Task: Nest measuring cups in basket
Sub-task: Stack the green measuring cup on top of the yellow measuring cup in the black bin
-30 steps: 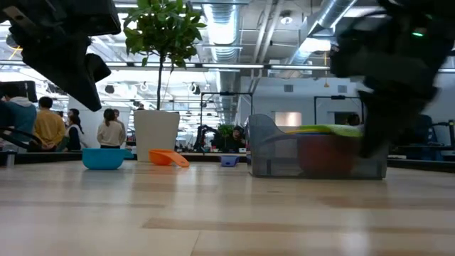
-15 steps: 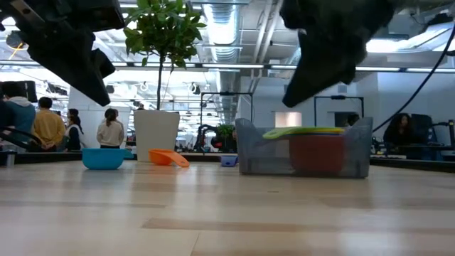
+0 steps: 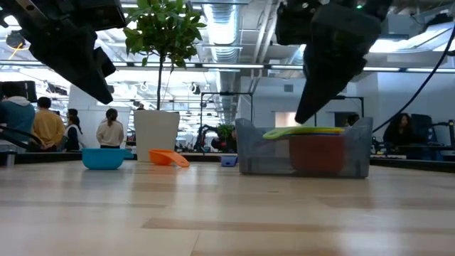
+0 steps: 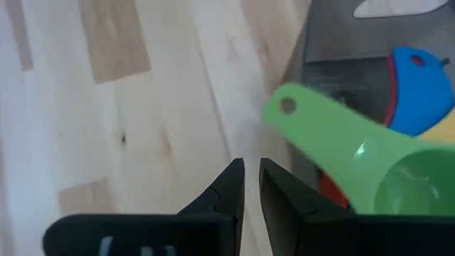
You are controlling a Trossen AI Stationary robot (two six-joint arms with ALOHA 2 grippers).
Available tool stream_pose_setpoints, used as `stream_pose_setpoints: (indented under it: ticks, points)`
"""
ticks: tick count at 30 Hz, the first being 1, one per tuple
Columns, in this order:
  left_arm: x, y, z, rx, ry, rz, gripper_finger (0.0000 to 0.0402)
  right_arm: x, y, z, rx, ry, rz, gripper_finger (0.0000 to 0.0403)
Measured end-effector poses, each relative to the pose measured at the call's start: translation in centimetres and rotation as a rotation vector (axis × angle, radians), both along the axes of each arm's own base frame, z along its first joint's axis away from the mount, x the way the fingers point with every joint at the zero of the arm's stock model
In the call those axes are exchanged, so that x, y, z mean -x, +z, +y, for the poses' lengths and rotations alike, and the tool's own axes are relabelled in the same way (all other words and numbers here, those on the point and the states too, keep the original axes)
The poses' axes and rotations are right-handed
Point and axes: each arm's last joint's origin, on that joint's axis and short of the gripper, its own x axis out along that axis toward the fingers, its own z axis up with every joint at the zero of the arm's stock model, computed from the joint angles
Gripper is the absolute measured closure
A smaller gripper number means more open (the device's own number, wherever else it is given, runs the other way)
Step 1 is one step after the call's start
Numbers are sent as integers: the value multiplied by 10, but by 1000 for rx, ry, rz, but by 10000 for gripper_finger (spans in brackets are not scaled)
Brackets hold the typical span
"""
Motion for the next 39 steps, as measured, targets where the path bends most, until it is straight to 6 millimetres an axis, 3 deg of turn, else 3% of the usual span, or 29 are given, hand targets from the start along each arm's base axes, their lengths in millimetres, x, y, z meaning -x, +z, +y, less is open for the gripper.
stream_pose_setpoints:
  ticks: [15,27,39]
  points:
    - [0,0,1,-16,15,-10,401,-10,0,-37,97,-88,-7,333]
    - [0,0,1,-26,5,-9,401,-9,2,-8,-26,74,-30,333]
    - [0,0,1,-26,6,-8,401,-24,-30,-34,-31,21,64,333]
